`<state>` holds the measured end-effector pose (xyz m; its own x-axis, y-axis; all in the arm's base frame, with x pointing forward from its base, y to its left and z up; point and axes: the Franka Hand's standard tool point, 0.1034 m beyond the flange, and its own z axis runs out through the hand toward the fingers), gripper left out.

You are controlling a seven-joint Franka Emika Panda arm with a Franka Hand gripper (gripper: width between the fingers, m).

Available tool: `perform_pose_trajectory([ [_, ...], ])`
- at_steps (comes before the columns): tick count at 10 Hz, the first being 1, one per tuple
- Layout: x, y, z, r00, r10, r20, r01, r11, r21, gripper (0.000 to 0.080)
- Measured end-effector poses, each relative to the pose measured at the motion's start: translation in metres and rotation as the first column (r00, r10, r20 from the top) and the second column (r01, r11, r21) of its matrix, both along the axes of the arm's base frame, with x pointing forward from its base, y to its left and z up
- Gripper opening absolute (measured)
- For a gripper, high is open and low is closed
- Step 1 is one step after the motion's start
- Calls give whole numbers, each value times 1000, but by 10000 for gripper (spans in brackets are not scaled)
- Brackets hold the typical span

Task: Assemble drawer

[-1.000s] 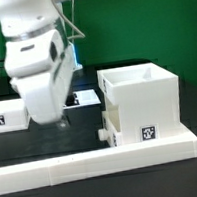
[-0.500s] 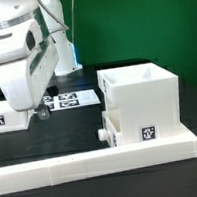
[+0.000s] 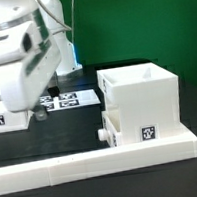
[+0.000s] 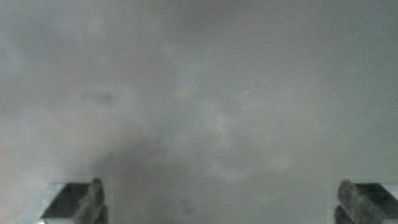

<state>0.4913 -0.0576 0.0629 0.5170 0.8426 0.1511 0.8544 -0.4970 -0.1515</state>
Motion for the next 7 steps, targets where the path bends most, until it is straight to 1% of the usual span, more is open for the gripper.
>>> perform_pose_trajectory([
  [1, -15, -10, 5, 991, -130, -7, 130, 991, -11, 648],
  [2, -27, -16, 8, 974, -226, -21, 226, 974, -22, 648],
  [3, -35, -21, 12, 955, -296, -17, 295, 955, -35, 648],
  [4, -38, -22, 14, 924, -381, -26, 379, 924, -44, 648],
  [7, -38, -20, 12, 847, -529, -58, 526, 849, -57, 648],
])
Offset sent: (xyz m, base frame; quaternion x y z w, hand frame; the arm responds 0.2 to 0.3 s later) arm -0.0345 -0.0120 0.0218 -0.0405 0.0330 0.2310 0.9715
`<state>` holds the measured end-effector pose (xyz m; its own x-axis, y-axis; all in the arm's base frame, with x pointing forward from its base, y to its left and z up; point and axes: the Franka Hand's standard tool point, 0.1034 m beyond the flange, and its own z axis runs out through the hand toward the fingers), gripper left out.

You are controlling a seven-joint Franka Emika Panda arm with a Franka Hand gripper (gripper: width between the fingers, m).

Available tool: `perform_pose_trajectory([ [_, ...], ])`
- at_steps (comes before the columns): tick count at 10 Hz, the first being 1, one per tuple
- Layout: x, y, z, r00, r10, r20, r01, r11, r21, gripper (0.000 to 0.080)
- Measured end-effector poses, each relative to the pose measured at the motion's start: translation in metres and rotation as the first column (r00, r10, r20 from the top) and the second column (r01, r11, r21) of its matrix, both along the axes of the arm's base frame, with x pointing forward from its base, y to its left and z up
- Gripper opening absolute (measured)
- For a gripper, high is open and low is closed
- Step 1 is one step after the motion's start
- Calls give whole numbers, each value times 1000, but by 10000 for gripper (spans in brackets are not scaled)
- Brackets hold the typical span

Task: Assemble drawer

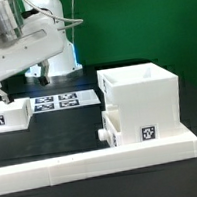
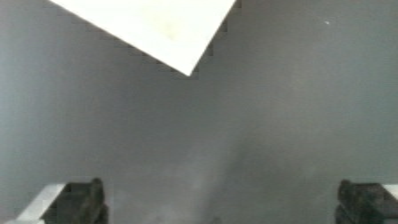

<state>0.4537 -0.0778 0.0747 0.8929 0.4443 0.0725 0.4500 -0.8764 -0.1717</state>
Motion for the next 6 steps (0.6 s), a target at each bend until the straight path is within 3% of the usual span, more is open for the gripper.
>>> perform_pose_trajectory([
  [1, -1, -1, 0, 999, -48, -10, 48, 999, -1, 648],
  [2, -5, -7, -2, 965, -260, -34, 260, 965, -22, 648],
  [5, -41, -4, -14, 797, -597, -93, 587, 801, -114, 648],
  [6, -48, -4, -18, 769, -633, -89, 622, 774, -121, 648],
])
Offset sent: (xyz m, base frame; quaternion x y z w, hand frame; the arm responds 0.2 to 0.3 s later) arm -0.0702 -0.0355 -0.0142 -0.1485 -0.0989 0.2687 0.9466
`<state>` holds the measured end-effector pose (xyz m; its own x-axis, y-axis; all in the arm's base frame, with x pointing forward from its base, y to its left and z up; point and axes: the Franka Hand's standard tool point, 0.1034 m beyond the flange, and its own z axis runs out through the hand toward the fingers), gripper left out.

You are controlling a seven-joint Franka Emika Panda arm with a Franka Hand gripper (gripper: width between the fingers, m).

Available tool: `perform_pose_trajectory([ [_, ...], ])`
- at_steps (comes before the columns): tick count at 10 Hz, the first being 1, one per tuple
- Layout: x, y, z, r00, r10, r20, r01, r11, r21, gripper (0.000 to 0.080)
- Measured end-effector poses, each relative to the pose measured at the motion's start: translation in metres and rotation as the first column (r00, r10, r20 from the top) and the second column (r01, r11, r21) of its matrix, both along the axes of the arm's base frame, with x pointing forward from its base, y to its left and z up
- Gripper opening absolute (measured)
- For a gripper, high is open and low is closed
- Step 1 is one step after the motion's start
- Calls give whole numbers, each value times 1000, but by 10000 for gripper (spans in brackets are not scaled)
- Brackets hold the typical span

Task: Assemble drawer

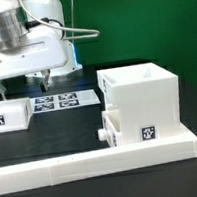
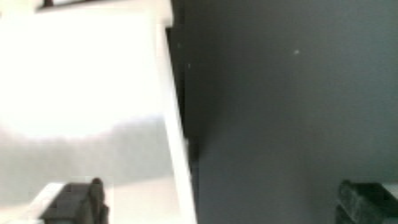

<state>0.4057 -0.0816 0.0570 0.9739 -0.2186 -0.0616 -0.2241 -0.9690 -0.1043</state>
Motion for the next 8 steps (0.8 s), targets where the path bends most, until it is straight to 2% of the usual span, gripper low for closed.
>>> perform_pose_trajectory([
  [1, -8, 0, -4, 999, -44, 1, 44, 999, 2, 648],
  [5, -6, 1, -3, 1000, -27, 1, 27, 1000, 6, 648],
  [6, -6, 1, -6, 1000, -6, 2, 6, 1000, -2, 648],
  [8, -10, 5, -18, 996, 86, 15, -85, 995, -43, 648],
])
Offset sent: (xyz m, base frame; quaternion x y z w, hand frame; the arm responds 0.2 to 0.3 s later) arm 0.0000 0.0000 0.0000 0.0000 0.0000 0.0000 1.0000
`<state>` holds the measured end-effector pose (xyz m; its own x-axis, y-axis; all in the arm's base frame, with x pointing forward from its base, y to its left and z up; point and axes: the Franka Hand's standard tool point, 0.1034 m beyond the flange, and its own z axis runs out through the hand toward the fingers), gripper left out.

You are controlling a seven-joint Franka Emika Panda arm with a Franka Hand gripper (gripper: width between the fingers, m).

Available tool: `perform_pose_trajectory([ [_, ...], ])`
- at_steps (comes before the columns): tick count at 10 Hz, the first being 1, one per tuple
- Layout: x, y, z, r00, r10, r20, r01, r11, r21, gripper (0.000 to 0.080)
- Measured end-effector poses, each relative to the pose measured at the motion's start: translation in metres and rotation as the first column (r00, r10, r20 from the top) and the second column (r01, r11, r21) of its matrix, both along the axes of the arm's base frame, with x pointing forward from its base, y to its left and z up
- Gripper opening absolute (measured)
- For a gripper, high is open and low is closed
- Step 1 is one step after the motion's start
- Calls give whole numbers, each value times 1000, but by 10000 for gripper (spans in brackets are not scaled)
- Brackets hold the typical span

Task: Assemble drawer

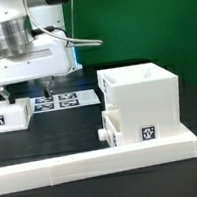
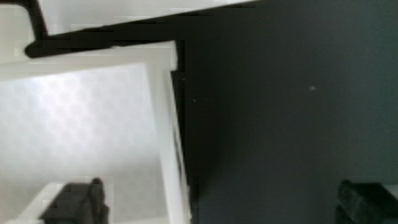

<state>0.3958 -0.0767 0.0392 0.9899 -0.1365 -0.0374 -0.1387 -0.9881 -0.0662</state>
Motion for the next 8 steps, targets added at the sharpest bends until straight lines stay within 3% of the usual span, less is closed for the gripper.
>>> perform_pose_trajectory([
  [3, -7, 0, -24, 999, 43, 24, -43, 999, -17, 648],
  [8, -14, -6, -34, 998, 53, 34, -52, 998, -20, 648],
])
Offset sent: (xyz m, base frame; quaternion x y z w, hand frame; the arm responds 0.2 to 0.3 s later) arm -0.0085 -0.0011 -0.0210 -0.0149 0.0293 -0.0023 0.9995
